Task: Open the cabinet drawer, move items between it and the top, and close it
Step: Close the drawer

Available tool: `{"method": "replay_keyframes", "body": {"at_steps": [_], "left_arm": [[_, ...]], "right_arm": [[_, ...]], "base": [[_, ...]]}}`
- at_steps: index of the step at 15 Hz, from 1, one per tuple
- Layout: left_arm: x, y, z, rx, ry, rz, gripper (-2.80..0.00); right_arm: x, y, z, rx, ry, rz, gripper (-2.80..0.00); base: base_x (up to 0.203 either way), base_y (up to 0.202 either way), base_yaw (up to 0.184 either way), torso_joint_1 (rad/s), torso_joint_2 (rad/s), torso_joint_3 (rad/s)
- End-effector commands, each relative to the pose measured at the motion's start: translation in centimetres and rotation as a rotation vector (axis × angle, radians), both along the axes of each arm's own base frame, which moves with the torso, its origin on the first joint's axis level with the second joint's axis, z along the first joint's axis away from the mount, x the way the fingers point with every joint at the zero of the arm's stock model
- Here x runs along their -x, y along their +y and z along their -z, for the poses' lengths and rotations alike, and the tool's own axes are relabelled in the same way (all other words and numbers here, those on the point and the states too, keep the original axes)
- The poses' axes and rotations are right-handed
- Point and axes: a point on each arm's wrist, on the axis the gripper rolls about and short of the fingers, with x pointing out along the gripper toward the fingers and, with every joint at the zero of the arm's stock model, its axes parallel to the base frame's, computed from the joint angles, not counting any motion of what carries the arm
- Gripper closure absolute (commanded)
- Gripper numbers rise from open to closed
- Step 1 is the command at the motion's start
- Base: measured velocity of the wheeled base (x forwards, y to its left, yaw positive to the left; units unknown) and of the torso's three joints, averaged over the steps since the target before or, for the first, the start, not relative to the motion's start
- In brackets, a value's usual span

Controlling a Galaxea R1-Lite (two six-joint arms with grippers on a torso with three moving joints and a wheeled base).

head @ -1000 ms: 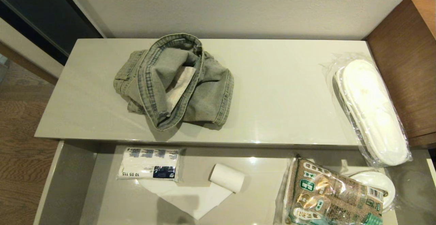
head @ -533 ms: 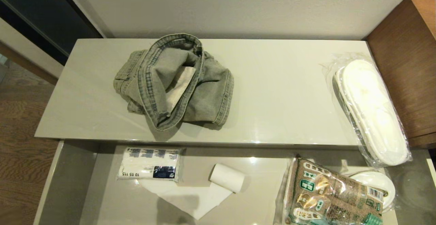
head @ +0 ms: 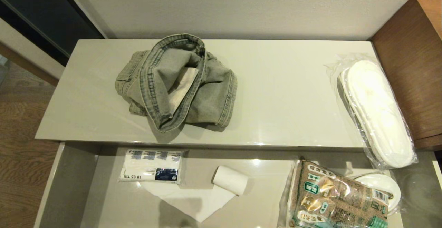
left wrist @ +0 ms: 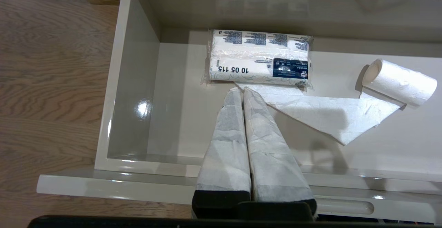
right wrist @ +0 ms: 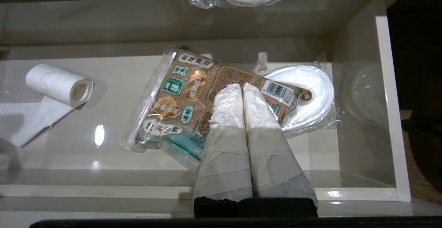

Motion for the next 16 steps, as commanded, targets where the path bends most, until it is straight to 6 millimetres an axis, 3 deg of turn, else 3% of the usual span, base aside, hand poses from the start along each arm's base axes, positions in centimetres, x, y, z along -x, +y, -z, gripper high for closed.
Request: {"method": "replay_keyframes", "body": {"at_steps": [1, 16], "left_arm": [[-0.01, 0.00, 0.04, 0.001, 0.002, -0.001, 0.00], [-0.01, -0.01, 0.03, 0.001, 0.000, -0.003, 0.00]], "right_arm": [[0.01, 0.00, 0.00, 0.000, -0.001, 0.000, 0.00], [0.01, 0.00, 0.00, 0.000, -0.001, 0.000, 0.00]], "base": [[0.000, 0.000, 0.000, 0.000, 0.00, 0.000], [0.000, 0.000, 0.000, 0.000, 0.00, 0.000]]}}
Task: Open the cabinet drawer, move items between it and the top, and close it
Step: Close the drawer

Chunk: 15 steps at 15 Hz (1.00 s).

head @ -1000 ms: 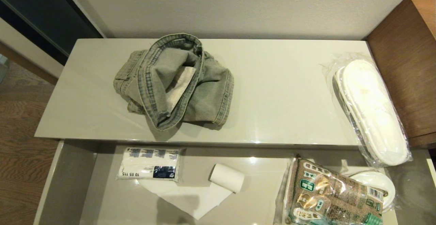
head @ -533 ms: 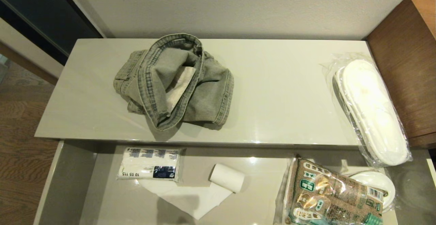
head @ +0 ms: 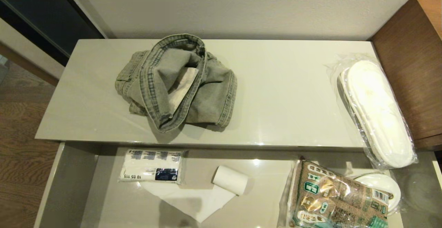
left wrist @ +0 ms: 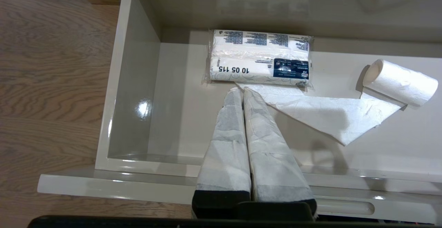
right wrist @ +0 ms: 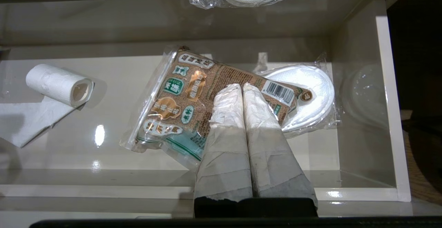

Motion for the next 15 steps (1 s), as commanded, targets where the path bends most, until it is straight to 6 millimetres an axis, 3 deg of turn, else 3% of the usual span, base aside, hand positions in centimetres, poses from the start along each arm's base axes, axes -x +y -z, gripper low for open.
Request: {"method": "replay_keyframes", "body": {"at_steps": [1, 15], "left_arm": [[-0.01, 0.00, 0.04, 0.000, 0.001, 0.000, 0.00], [-0.01, 0.00, 0.04, 0.000, 0.001, 0.000, 0.00]], "right_arm": [[0.01, 0.00, 0.01, 0.000, -0.001, 0.000, 0.00], [0.01, 0.00, 0.01, 0.000, -0.001, 0.000, 0.00]], "base": [[0.000, 0.000, 0.000, 0.000, 0.00, 0.000], [0.000, 0.000, 0.000, 0.000, 0.00, 0.000]]}}
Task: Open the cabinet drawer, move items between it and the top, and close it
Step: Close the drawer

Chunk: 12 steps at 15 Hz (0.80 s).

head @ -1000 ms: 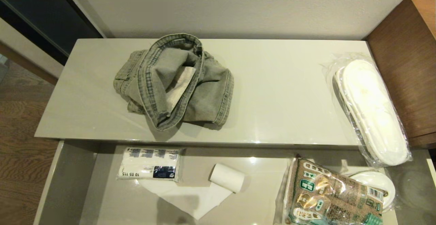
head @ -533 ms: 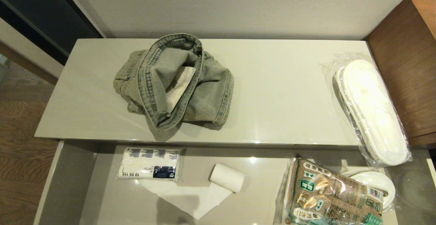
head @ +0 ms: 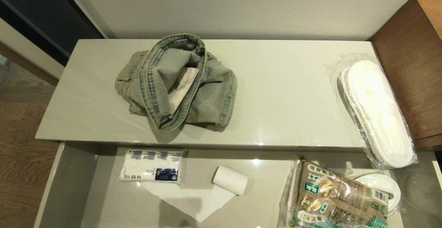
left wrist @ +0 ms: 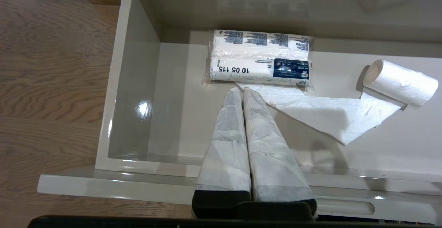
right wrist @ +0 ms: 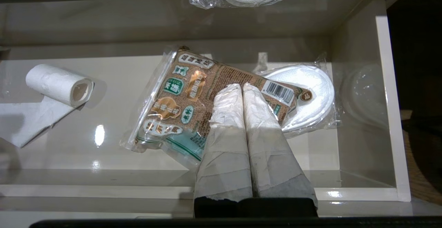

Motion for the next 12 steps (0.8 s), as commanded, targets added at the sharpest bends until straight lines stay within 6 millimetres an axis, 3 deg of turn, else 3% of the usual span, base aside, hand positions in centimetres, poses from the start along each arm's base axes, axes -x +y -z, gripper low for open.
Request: {"method": "replay_keyframes", "body": {"at_steps": [1, 12], "left_arm": [[-0.01, 0.00, 0.04, 0.000, 0.001, -0.002, 0.00], [-0.01, 0.00, 0.04, 0.000, 0.001, -0.001, 0.00]], "right_arm": [[0.01, 0.00, 0.00, 0.000, -0.001, 0.000, 0.00], [0.01, 0.00, 0.00, 0.000, -0.001, 0.000, 0.00]], "base": [[0.000, 0.000, 0.000, 0.000, 0.00, 0.000], [0.000, 0.000, 0.000, 0.000, 0.00, 0.000]]}}
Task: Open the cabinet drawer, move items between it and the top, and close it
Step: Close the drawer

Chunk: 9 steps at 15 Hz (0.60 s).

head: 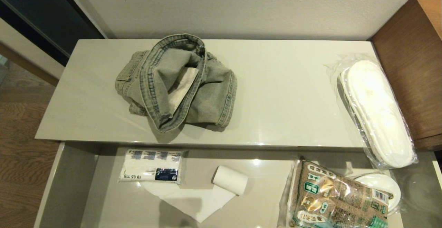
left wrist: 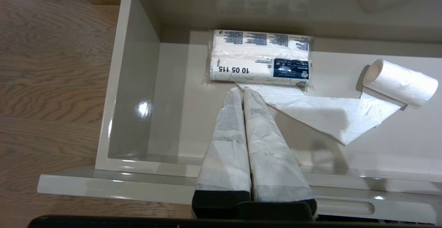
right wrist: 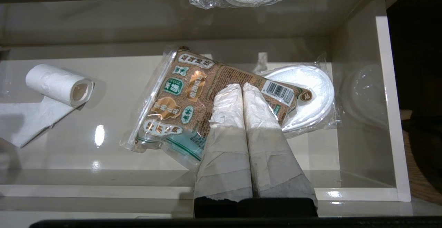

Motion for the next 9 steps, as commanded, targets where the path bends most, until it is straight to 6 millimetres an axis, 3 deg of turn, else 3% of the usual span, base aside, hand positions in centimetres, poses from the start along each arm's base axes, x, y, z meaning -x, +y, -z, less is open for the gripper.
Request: {"method": "replay_keyframes", "body": {"at_steps": [1, 9], "left_arm": [[-0.01, 0.00, 0.04, 0.001, 0.002, -0.001, 0.00], [-0.01, 0.00, 0.04, 0.001, 0.002, -0.001, 0.00]], "right_arm": [[0.01, 0.00, 0.01, 0.000, -0.001, 0.000, 0.00], [0.01, 0.00, 0.01, 0.000, -0.001, 0.000, 0.00]], "base": [[0.000, 0.000, 0.000, 0.000, 0.00, 0.000], [0.000, 0.000, 0.000, 0.000, 0.00, 0.000]]}}
